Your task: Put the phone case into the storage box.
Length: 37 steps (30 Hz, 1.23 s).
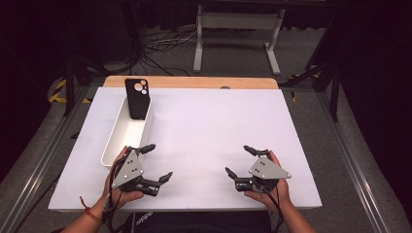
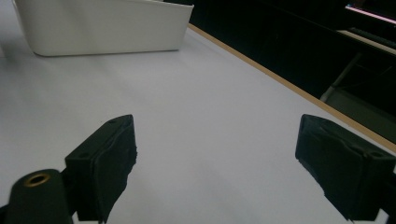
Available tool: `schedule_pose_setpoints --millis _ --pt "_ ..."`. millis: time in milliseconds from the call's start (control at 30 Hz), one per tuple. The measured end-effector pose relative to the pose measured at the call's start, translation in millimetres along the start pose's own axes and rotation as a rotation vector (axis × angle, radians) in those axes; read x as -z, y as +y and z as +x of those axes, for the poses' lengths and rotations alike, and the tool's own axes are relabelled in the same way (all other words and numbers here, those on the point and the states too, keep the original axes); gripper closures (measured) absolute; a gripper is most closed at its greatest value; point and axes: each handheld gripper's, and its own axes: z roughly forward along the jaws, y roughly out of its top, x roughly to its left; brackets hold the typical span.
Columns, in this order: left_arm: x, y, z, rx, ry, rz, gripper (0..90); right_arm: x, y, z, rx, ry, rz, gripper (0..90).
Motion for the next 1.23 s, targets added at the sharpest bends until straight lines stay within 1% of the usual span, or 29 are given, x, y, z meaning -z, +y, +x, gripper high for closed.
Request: schedule_pose_setpoints --millis 133,200,267,333,500,533,633,700,733,867,1000,1100,1133,1233 --pt "0.3 0.2 -0.6 -0.007 -0.004 -0.012 4.4 0.6 -0.6 1.7 0.004 0.0 0.003 13.2" --pt "1.0 -0.3 -1.0 -0.005 -0.011 -0.003 4.5 0.3 -0.8 2.6 0.006 0.002 0.008 13.2" --pt "2.2 -0.7 -2.3 -0.021 -0.01 0.002 4.5 0.3 -0.5 3.9 0.008 0.0 0.006 13.0" --pt "3.4 -1.3 -3.6 -0.014 -0.014 -0.004 4.4 0.3 -0.3 5.3 0.01 0.004 0.009 13.0" --pt "3.8 -2.0 -4.2 -0.032 -0.006 -0.001 4.4 0.8 -1.6 6.5 0.023 0.004 0.006 12.8" --pt "3.5 -2.0 -4.4 -0.033 -0.007 -0.001 4.5 1.2 -2.0 6.2 0.021 0.001 0.008 12.8" --pt "1.9 -2.5 -5.0 -0.018 -0.009 -0.005 4.5 2.1 -3.4 4.4 0.009 -0.001 0.003 12.8" --pt "1.3 -2.6 -4.8 -0.03 -0.008 0.0 4.5 1.7 -4.5 4.1 0.012 -0.008 0.008 12.8" --pt "0.2 -3.1 -5.5 -0.023 -0.013 0.005 4.5 1.6 -4.9 4.0 0.016 -0.006 0.011 12.8" --pt "-1.1 -3.4 -6.4 -0.028 -0.013 0.007 4.5 2.0 -5.4 3.1 0.012 -0.008 0.009 12.8" --pt "-2.2 -3.7 -5.6 -0.037 -0.018 0.021 4.7 1.0 -5.8 2.9 0.011 -0.008 0.01 12.8" --pt "-4.8 -4.2 -5.7 -0.034 -0.02 0.025 4.8 -0.1 -6.0 2.8 0.014 -0.007 0.014 12.7" --pt "-5.2 -3.9 -5.6 -0.041 -0.02 0.027 4.8 -0.4 -5.9 2.3 0.01 -0.008 0.014 12.7" --pt "-6.4 -3.5 -6.2 -0.042 -0.022 0.026 4.8 -0.5 -5.4 1.7 0.002 -0.006 0.012 12.6"
